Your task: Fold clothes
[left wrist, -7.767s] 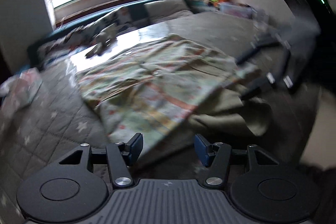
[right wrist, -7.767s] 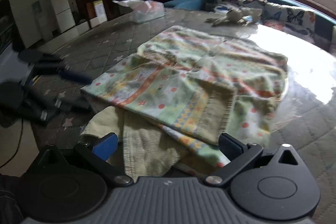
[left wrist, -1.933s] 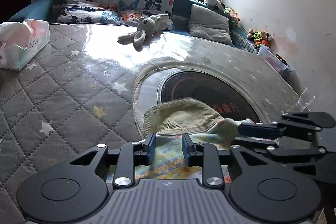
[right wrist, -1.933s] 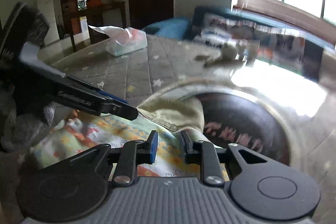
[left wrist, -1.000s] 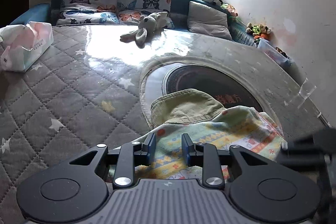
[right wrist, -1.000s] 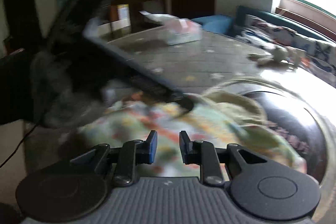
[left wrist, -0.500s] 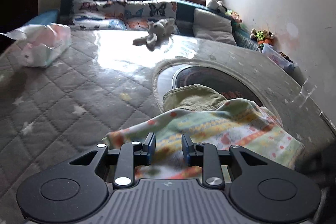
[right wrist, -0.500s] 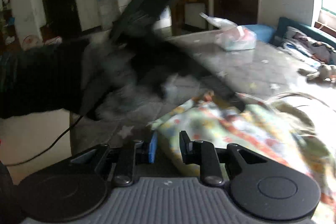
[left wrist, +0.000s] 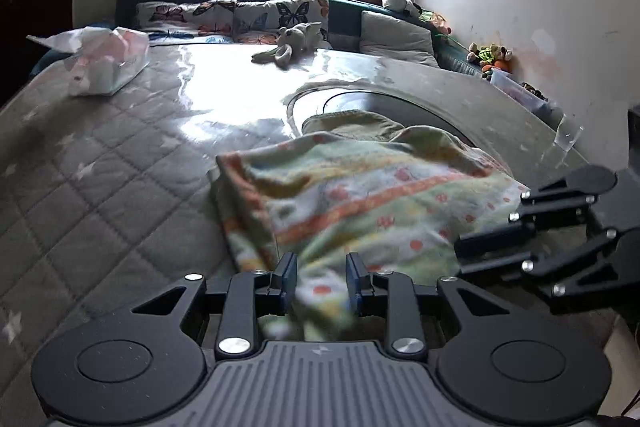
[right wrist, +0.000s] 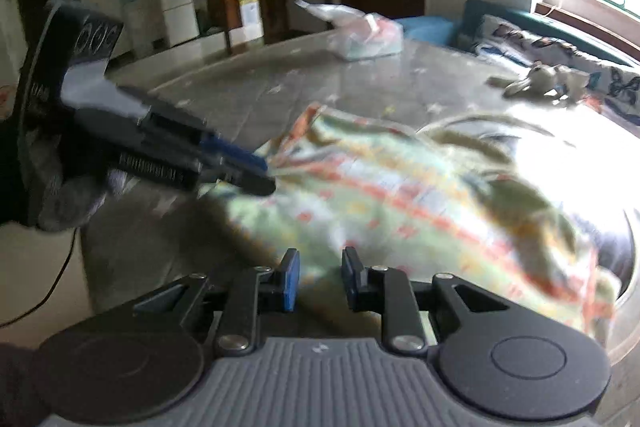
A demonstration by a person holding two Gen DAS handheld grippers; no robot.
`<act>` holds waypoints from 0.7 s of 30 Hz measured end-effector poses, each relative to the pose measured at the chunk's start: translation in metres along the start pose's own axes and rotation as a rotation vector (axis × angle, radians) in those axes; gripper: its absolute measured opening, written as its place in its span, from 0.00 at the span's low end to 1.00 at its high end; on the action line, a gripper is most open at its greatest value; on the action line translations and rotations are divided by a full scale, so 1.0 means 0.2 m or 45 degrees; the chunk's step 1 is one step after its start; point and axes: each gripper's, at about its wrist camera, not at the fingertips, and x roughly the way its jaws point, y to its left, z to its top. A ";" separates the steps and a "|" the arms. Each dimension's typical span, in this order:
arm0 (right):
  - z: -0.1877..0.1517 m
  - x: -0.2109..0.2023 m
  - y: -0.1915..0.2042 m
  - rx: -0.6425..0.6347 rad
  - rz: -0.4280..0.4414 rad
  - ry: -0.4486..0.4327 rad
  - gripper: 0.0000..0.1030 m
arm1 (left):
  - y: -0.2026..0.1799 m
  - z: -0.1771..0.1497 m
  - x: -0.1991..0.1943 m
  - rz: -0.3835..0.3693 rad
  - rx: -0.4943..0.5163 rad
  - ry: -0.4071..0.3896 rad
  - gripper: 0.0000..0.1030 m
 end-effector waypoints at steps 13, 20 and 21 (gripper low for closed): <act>-0.09 -0.21 -0.26 0.241 -0.281 -0.082 0.22 | -0.06 0.13 0.06 -0.013 -0.007 -0.060 0.30; -0.24 -0.29 -0.37 0.359 -0.351 -0.040 0.21 | -0.03 0.11 0.15 -0.014 -0.022 0.003 0.30; -0.24 -0.30 -0.37 0.362 -0.344 -0.039 0.21 | -0.03 0.12 0.15 -0.010 -0.023 0.000 0.30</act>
